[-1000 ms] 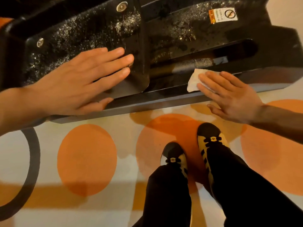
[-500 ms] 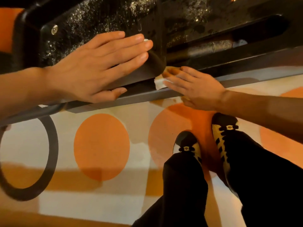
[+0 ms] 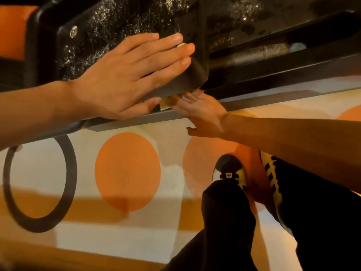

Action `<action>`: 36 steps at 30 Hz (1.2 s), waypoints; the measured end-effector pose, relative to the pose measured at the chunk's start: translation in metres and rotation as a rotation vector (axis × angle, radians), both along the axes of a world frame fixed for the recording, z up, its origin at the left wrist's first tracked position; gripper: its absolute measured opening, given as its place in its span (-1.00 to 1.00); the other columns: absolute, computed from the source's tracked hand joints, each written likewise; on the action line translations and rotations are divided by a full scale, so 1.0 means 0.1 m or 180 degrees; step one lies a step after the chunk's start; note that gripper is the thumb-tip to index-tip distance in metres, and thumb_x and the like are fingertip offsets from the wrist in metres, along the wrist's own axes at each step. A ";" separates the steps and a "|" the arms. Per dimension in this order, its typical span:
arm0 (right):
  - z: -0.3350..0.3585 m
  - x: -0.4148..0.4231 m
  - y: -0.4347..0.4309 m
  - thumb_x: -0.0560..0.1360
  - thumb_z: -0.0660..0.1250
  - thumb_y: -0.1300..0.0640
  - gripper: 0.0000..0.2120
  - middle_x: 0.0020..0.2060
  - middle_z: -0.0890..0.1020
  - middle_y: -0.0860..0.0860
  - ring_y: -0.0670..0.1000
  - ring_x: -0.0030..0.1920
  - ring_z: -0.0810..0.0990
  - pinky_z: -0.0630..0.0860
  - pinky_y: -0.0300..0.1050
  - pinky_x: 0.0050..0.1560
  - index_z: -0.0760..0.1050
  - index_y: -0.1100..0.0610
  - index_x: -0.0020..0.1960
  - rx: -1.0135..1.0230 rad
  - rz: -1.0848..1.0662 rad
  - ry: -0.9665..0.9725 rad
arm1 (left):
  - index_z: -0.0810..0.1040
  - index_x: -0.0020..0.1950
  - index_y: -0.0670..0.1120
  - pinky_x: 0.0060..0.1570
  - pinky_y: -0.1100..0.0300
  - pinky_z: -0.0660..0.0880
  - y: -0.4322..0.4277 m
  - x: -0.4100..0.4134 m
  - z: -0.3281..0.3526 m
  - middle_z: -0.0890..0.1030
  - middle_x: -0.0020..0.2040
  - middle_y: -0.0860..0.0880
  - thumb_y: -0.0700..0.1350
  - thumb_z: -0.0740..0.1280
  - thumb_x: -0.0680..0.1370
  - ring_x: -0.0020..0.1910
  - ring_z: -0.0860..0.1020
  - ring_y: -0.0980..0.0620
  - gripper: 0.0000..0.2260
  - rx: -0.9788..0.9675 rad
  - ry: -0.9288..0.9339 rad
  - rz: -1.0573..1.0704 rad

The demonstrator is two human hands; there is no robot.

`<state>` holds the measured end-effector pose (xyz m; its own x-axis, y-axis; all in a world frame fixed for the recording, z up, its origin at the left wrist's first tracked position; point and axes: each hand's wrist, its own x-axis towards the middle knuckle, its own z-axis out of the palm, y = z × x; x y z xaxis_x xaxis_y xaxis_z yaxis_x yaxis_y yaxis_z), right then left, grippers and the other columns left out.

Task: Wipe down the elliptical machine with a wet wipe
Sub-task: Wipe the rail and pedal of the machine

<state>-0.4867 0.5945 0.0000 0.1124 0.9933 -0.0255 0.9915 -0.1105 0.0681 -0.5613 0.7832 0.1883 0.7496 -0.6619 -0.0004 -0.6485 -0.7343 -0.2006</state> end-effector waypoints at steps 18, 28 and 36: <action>0.15 0.83 -1.88 0.59 0.12 -0.29 -0.18 0.65 0.06 0.22 0.26 0.65 -0.02 -0.01 0.25 0.61 0.06 0.18 0.67 0.0244 -0.1643 0.0068 | 0.02 0.69 -0.21 0.55 -0.27 0.19 -0.07 -0.02 0.01 0.12 0.67 -0.24 0.10 0.05 0.73 0.65 0.13 -0.27 -0.38 -0.0180 0.0153 0.0278; 0.12 0.38 -0.75 0.59 -0.06 -0.45 -0.15 0.66 -0.02 0.11 0.15 0.66 -0.12 -0.17 0.10 0.64 -0.07 0.06 0.68 0.0155 -0.0919 0.0548 | 0.08 0.67 -0.25 0.63 -0.14 0.02 -0.18 -0.03 0.06 0.10 0.69 -0.18 0.15 -0.01 0.75 0.69 0.02 -0.18 -0.38 -0.0501 0.0693 0.0803; 0.24 1.06 -2.08 0.61 0.08 -0.30 -0.21 0.65 0.09 0.14 0.14 0.66 0.00 0.07 0.20 0.61 0.07 0.18 0.66 0.0471 -0.2142 0.0420 | 0.13 0.67 -0.23 0.64 -0.05 0.01 -0.30 0.21 0.00 0.20 0.66 -0.16 0.10 0.07 0.73 0.68 0.09 -0.09 -0.40 -0.0687 0.0827 0.0561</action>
<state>-0.3804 0.3861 0.0244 0.7094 0.7031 0.0489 0.7034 -0.7020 -0.1114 -0.5405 0.7530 0.1884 0.8453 -0.5283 -0.0802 -0.5172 -0.8466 0.1254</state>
